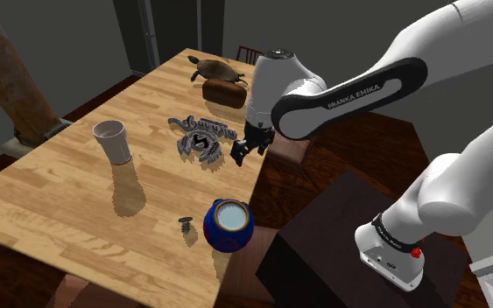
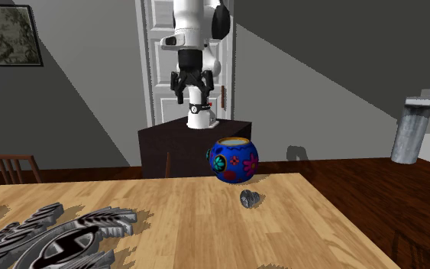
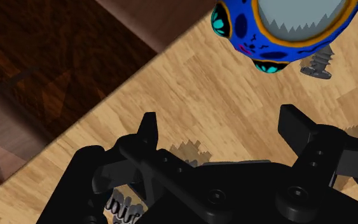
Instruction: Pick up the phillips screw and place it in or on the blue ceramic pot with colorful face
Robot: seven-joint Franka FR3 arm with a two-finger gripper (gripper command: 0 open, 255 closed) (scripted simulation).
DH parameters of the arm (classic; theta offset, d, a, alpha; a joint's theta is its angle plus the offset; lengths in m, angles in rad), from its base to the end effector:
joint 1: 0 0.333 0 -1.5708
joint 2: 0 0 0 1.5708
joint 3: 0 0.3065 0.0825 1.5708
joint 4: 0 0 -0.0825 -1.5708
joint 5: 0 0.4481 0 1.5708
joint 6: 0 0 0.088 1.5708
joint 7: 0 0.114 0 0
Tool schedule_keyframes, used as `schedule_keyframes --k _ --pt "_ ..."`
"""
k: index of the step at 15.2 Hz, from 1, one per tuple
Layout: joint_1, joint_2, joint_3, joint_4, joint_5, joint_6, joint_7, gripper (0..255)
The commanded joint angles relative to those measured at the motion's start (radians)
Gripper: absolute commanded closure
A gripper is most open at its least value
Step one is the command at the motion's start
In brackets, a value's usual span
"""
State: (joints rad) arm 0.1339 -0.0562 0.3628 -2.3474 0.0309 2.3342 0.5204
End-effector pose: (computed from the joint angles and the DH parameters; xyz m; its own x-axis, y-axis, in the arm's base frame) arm 0.4828 0.2614 0.2979 0.9984 -0.0451 0.0327 -0.0444 -0.9988 -0.0224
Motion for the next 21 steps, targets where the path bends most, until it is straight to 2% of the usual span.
schedule_keyframes --k 1,6,12,21 --pt "0.012 0.081 0.020 0.034 -0.040 0.039 0.052 0" --pt "0.063 0.275 0.030 0.144 -0.152 0.094 0.173 0" --pt "0.160 0.504 0.000 0.315 -0.264 0.120 0.287 0" --pt "0.316 0.843 -0.055 0.657 -0.343 0.090 0.368 0"
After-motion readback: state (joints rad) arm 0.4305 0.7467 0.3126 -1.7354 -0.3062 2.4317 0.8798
